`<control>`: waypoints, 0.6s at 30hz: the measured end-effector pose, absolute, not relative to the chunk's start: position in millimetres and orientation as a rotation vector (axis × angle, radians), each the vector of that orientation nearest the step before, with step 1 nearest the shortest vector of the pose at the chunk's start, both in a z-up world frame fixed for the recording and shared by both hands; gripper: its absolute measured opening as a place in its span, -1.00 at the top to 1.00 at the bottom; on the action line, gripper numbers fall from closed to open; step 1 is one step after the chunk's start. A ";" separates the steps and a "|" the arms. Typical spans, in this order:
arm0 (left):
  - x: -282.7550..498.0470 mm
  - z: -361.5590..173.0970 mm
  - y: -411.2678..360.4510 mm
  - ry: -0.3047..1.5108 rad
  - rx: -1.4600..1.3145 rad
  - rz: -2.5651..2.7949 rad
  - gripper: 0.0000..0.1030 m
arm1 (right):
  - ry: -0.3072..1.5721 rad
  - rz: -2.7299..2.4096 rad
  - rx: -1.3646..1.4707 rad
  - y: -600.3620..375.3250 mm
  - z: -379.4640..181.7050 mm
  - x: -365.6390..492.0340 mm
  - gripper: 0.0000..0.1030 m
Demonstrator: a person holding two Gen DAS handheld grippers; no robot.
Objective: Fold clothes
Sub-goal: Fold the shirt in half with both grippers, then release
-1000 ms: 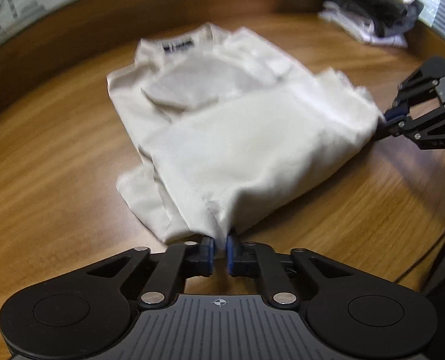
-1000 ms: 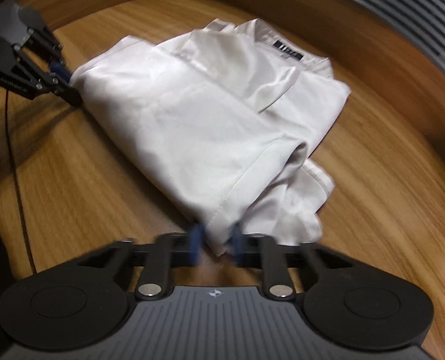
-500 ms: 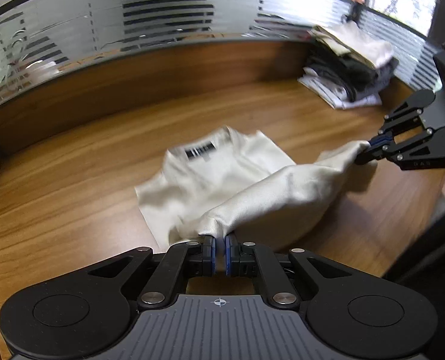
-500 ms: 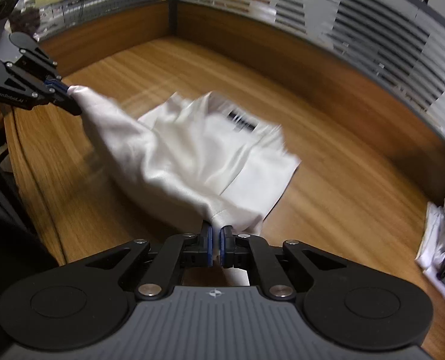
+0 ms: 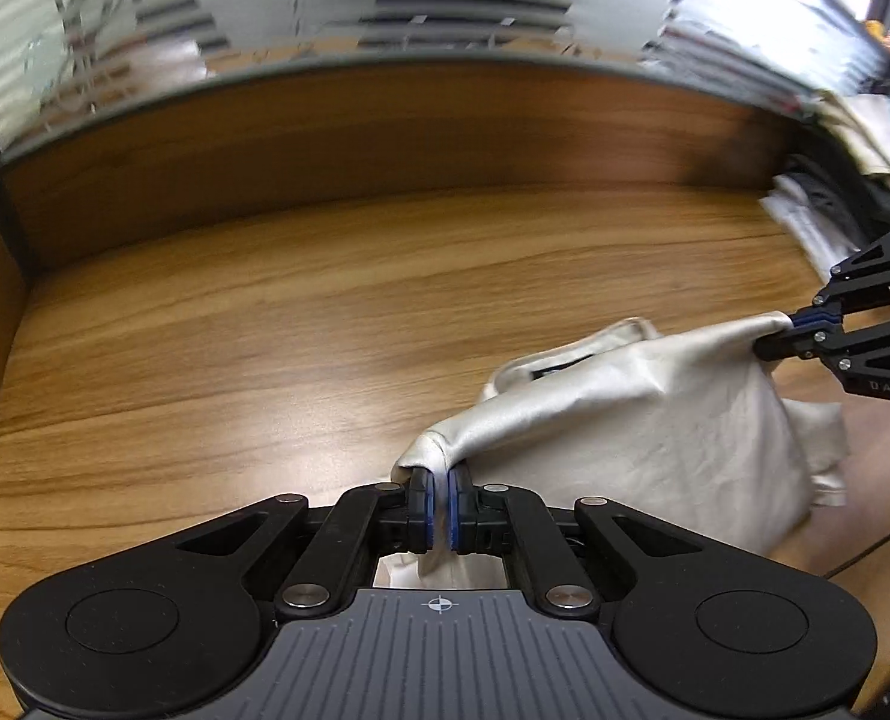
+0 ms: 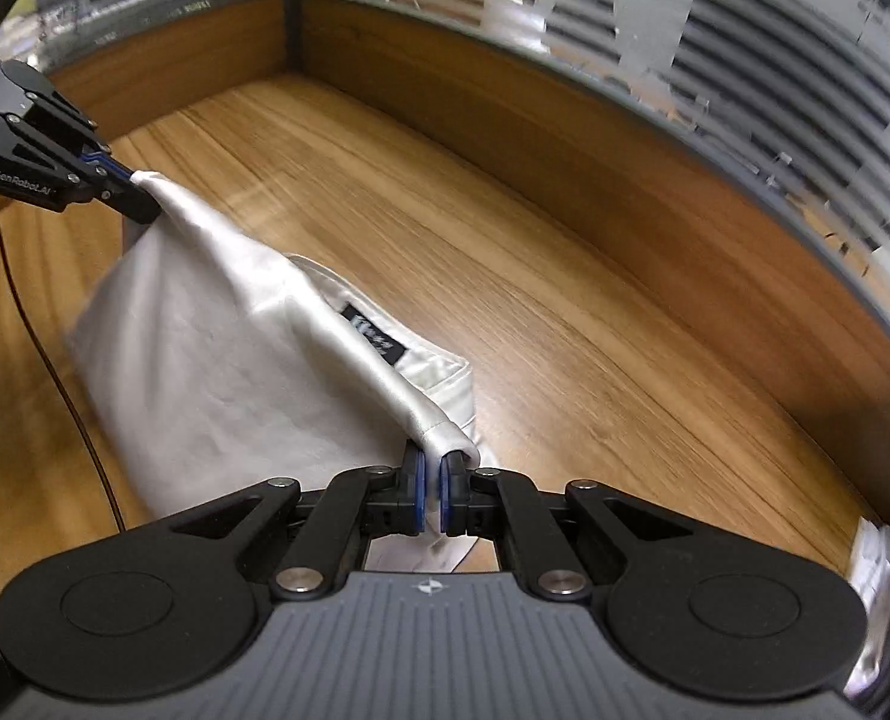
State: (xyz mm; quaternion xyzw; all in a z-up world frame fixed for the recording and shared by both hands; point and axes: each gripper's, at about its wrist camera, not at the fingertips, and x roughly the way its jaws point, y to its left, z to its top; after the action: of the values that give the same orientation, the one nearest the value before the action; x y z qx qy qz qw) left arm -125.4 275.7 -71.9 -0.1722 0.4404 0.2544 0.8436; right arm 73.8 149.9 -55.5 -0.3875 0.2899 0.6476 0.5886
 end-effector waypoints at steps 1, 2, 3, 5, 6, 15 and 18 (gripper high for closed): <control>-121.5 -78.1 279.5 0.942 -0.373 0.541 0.87 | 0.684 1.506 -0.910 156.9 -61.8 77.1 0.91; -117.6 -84.3 283.2 0.954 -0.381 0.544 0.87 | 0.693 1.503 -0.919 163.6 -68.4 80.0 0.90; -113.7 -89.9 285.5 0.967 -0.386 0.545 0.86 | 0.703 1.499 -0.929 170.2 -75.2 82.7 0.89; -107.0 -100.7 290.2 0.994 -0.395 0.549 0.84 | 0.716 1.489 -0.950 176.9 -88.0 84.6 0.85; -106.3 -105.0 293.0 0.998 -0.407 0.549 0.82 | 0.721 1.484 -0.961 179.3 -94.4 85.0 0.78; -114.2 -108.5 302.5 0.986 -0.498 0.556 0.28 | 0.699 1.424 -0.982 180.5 -105.5 84.9 0.37; -123.1 -99.2 301.9 0.969 -0.536 0.562 -0.03 | 0.684 1.397 -0.959 172.9 -90.2 83.4 0.32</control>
State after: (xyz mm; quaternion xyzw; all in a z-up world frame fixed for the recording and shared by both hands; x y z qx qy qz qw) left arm -123.1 301.9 -99.2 -0.2509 0.4538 0.2631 0.8135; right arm 83.4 172.9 -90.2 -0.4155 0.2962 0.6053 0.6109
